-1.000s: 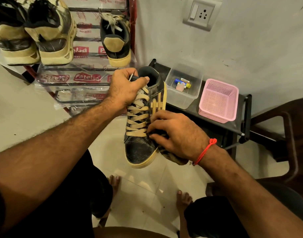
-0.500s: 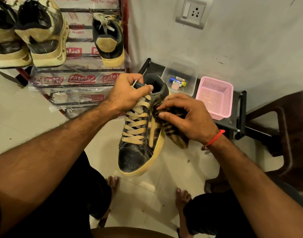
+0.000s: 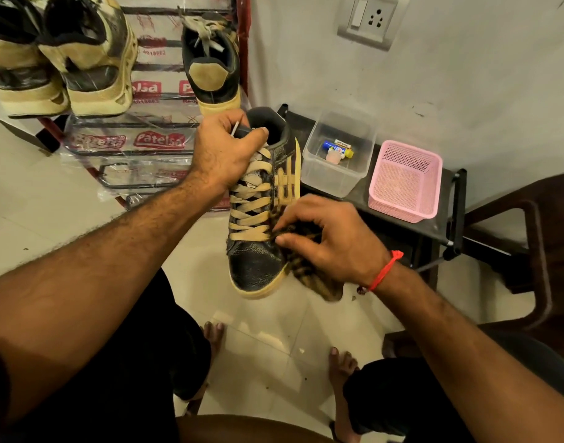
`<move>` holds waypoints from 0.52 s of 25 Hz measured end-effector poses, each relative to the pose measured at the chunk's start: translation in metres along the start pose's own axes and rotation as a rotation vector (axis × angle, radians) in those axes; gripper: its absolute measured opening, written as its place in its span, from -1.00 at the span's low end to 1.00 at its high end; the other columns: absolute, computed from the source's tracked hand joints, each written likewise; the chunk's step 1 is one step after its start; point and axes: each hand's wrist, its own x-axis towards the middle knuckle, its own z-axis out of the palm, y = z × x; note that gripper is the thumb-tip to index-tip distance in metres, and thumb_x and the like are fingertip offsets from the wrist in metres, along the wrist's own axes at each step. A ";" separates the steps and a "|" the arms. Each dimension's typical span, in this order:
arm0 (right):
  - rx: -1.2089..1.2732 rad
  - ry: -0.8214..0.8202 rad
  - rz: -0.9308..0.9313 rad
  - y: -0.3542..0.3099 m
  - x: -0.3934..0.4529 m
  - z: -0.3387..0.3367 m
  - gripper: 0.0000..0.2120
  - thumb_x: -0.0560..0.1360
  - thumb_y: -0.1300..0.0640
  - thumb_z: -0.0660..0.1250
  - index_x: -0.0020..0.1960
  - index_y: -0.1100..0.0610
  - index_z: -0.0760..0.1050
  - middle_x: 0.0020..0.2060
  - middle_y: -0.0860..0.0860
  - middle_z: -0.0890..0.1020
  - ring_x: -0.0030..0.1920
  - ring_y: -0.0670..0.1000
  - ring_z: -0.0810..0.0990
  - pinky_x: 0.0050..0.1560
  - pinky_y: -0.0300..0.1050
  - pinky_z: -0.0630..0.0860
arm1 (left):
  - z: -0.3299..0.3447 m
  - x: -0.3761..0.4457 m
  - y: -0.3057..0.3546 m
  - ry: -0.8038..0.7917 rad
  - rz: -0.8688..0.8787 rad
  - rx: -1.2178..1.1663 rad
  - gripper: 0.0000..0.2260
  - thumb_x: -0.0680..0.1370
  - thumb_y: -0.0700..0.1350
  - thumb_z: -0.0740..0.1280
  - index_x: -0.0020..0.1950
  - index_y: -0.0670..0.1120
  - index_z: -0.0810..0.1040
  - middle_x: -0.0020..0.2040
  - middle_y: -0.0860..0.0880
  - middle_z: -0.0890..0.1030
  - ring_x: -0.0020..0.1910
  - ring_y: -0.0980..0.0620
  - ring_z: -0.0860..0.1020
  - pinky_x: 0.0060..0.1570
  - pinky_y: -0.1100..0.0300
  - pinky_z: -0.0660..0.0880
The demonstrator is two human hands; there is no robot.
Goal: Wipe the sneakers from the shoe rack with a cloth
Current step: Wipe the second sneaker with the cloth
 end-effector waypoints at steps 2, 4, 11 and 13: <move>-0.016 -0.225 -0.021 -0.013 -0.003 0.005 -0.83 0.52 0.03 0.44 0.08 0.05 0.65 0.06 -0.06 0.62 0.09 -0.11 0.57 0.17 -0.07 0.57 | -0.002 0.001 -0.001 0.033 0.000 0.029 -0.73 0.49 -0.06 0.45 -0.34 0.02 0.43 -0.40 0.07 0.48 -0.40 0.14 0.43 -0.34 0.20 0.42; -0.077 -0.339 -0.071 -0.018 -0.006 0.008 -0.81 0.53 0.00 0.41 0.10 0.04 0.64 0.08 -0.06 0.62 0.11 -0.09 0.57 0.17 -0.03 0.57 | -0.004 0.002 0.001 0.048 -0.008 0.022 -0.72 0.50 -0.09 0.43 -0.35 0.04 0.42 -0.42 0.11 0.46 -0.43 0.20 0.41 -0.35 0.24 0.41; -0.074 0.229 0.131 0.017 0.002 -0.021 -0.84 0.53 0.07 0.42 0.07 0.08 0.64 0.00 -0.01 0.64 0.02 -0.05 0.59 0.11 0.01 0.60 | 0.000 0.000 0.008 -0.060 0.101 0.023 -0.77 0.49 -0.09 0.39 -0.32 -0.07 0.44 -0.39 -0.04 0.45 -0.37 0.09 0.41 -0.33 0.19 0.41; -0.072 0.177 0.108 0.016 0.002 -0.017 -0.85 0.52 0.09 0.44 0.07 0.09 0.65 0.00 -0.01 0.65 0.01 -0.07 0.60 0.10 -0.02 0.60 | 0.002 0.000 0.006 -0.035 0.098 0.044 -0.76 0.48 -0.08 0.39 -0.34 -0.04 0.43 -0.40 -0.01 0.45 -0.38 0.12 0.41 -0.35 0.21 0.40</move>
